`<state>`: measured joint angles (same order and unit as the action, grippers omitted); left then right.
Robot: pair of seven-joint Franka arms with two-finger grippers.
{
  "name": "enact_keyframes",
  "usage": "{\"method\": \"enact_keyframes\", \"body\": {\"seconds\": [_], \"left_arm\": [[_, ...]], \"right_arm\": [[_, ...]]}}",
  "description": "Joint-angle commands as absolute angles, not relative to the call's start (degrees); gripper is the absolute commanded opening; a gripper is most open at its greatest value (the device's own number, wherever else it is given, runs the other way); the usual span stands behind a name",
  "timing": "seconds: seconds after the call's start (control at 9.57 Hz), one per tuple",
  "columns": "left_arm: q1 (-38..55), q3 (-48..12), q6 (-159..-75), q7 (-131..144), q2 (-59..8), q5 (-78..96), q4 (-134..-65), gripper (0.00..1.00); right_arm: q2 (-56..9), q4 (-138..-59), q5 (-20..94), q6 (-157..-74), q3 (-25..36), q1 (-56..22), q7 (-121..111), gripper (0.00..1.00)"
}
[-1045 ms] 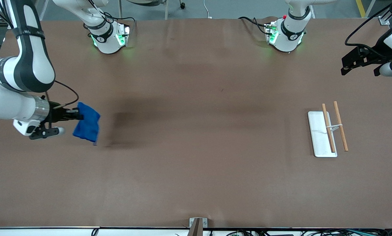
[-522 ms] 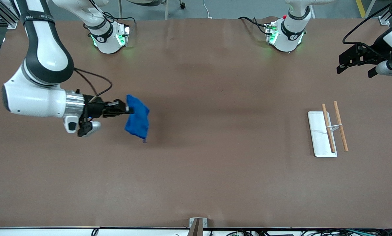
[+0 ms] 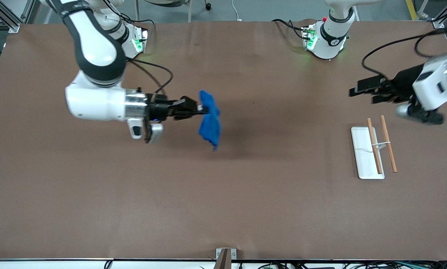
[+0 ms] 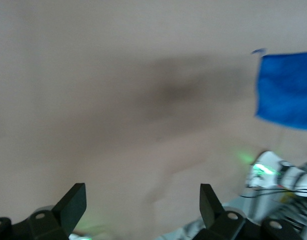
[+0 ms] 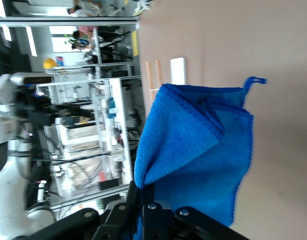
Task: Right arm passes towel to left arm to hang
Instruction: 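Hold the towel up with the right gripper while the left gripper approaches it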
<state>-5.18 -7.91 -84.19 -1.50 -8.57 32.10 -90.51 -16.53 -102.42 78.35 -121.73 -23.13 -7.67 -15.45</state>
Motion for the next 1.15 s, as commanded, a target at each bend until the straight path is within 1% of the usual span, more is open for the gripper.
{"method": "enact_keyframes", "body": {"seconds": [0.0, 0.1, 0.31, 0.52, 0.73, 0.84, 1.04], "left_arm": [[-5.8, -7.9, -89.2, -5.3, -9.3, 44.4, -99.5, 0.98], [-5.8, -7.9, -89.3, -8.2, -10.4, 48.0, -101.8, 0.96], [-5.8, -7.9, -89.0, -17.1, -14.1, 56.4, -107.1, 0.92], [-5.8, -8.0, -88.6, -24.7, -17.1, 66.4, -112.9, 0.91], [-5.7, -8.1, -81.5, -28.3, -22.2, 76.9, -114.6, 0.91], [-5.9, -8.1, -77.6, -29.1, -23.5, 79.9, -114.7, 0.91], [-7.3, -8.1, -72.8, -29.3, -23.9, 82.0, -114.8, 0.92]], "right_arm": [[-18.1, -101.5, 90.9, -121.7, -23.9, -9.7, -21.7, 0.00], [-20.1, -101.5, 95.8, -121.6, -24.1, -10.3, -26.3, 0.00], [-20.8, -100.6, 105.9, -121.6, -24.1, -13.3, -32.3, 0.00], [-21.7, -98.7, 112.9, -121.8, -24.1, -17.0, -35.1, 0.00], [-22.0, -96.3, 115.7, -124.4, -24.1, -19.0, -35.1, 0.00], [-22.1, -95.1, 117.2, -126.2, -24.1, -20.1, -35.1, 0.00], [-22.6, -94.6, 117.5, -127.0, -24.1, -21.1, -35.4, 0.00]]}}
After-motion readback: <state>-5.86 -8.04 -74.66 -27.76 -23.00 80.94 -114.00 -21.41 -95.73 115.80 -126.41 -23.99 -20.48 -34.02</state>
